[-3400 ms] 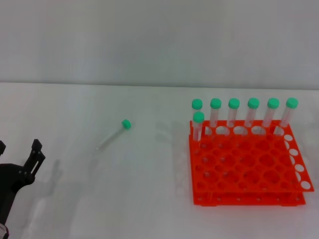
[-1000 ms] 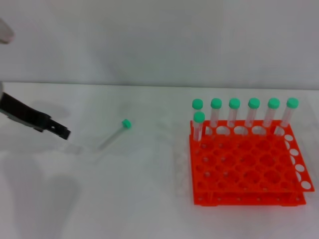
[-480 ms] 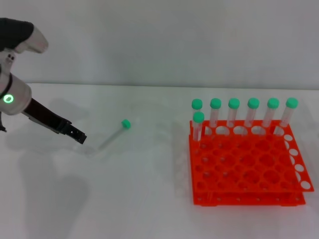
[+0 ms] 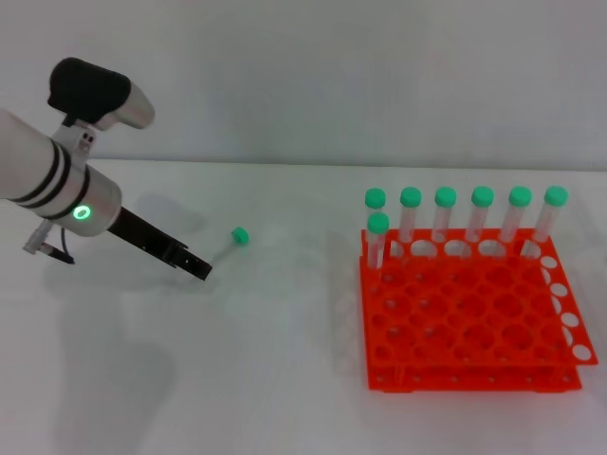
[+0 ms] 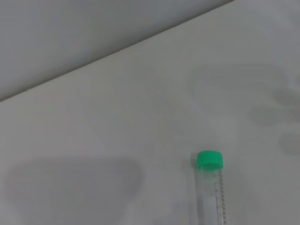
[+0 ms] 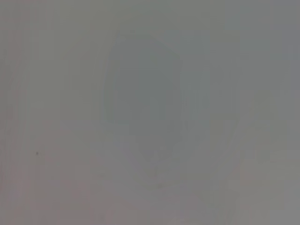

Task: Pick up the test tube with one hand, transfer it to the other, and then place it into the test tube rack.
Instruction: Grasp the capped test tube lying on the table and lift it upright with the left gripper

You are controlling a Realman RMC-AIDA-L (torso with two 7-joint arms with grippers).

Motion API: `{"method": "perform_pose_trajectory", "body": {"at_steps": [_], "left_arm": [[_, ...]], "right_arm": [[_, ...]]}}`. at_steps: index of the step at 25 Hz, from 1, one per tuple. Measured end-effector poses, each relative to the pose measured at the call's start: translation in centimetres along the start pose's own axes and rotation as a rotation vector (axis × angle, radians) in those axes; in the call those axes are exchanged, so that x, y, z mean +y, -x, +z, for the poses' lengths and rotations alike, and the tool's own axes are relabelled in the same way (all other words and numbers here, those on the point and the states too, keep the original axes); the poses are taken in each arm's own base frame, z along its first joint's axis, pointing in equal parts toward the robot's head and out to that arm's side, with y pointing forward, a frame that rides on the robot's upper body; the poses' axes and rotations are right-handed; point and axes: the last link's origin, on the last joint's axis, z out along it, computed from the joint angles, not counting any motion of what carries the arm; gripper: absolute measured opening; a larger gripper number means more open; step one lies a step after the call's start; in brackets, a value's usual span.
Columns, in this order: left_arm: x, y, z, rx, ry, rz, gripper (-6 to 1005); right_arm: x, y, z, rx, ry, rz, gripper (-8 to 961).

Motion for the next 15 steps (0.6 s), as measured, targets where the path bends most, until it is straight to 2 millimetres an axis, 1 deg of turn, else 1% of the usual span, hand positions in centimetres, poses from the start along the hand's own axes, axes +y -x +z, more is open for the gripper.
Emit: {"method": "perform_pose_trajectory", "body": {"at_steps": [11,15], "left_arm": [[0.9,-0.1,1.6,0.020,-0.029,0.028,860],[0.9,-0.2,1.8,0.026,-0.036,0.032,859]], "right_arm": [[0.1,0.1,0.3,-0.001,0.005,0.003,813],[0.3,0.3,0.5,-0.004,0.010,0.002,813]]}}
